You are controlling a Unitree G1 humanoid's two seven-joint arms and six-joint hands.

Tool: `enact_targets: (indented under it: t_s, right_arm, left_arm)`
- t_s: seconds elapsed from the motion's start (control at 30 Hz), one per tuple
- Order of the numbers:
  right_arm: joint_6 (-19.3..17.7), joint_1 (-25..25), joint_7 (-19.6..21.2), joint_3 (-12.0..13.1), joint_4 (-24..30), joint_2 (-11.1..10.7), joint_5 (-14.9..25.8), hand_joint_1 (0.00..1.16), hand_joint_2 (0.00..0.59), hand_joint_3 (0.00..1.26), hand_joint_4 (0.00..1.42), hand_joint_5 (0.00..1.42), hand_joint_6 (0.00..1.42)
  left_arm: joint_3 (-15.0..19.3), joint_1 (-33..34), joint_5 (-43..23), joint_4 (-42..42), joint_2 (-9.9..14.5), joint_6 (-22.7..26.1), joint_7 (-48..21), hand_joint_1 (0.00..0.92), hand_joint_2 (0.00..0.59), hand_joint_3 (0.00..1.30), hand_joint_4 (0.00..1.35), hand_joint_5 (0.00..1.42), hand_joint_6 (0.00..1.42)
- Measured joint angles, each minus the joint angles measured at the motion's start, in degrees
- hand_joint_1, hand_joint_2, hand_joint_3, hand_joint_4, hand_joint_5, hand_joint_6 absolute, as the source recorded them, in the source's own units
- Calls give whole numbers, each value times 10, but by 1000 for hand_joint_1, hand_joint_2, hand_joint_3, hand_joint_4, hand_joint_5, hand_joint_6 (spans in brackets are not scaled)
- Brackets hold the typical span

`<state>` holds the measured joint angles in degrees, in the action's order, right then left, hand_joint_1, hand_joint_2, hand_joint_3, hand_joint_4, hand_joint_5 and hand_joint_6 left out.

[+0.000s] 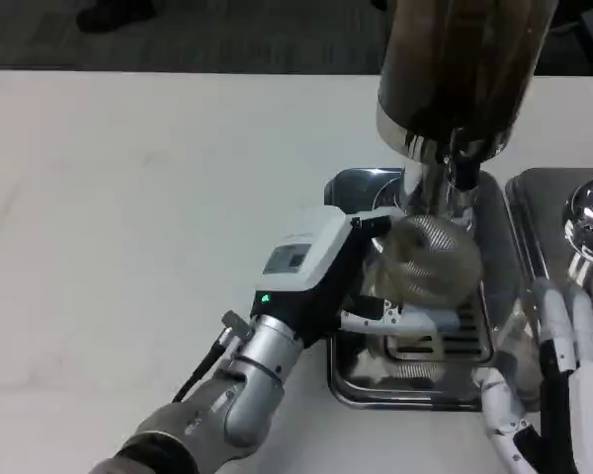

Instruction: Grasp the cup under the faucet to collect the drink, then remove the cup.

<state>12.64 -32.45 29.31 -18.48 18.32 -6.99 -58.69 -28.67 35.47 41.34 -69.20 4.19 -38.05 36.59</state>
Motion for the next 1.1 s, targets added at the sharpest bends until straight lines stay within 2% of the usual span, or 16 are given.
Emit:
enact_targets:
  t_s: [0.27, 0.53, 0.67, 0.93, 1.03, 1.1]
  right_arm:
    - [9, -16, 11, -4, 2, 22, -7, 0, 519, 54, 0, 0, 66]
    - [14, -21, 16, -4, 5, 25, -8, 0, 520, 54, 0, 0, 72]
    - [14, -21, 16, -4, 5, 24, -8, 0, 520, 54, 0, 0, 76]
    - [14, -14, 16, -2, 5, 20, -6, 0, 520, 54, 0, 0, 80]
    - [14, -13, 16, -2, 4, 20, -6, 0, 520, 54, 0, 0, 81]
    - [14, -13, 16, -2, 4, 20, -5, 0, 520, 54, 0, 0, 81]
  left_arm:
    - [-20, 35, 17, -23, -30, 41, 12, 642, 25, 937, 1065, 1189, 1324]
    - [-39, 36, 22, -30, -32, 52, 34, 647, 30, 934, 1053, 1180, 1308]
    - [-42, 36, 21, -32, -31, 56, 42, 652, 1, 888, 950, 1099, 1237]
    - [-40, 35, 16, -34, -28, 60, 41, 603, 0, 756, 823, 1020, 1176]
    - [-40, 35, 10, -34, -28, 58, 33, 556, 0, 715, 765, 985, 1137]
    - [-39, 35, 2, -34, -28, 57, 23, 482, 29, 635, 648, 911, 1053]
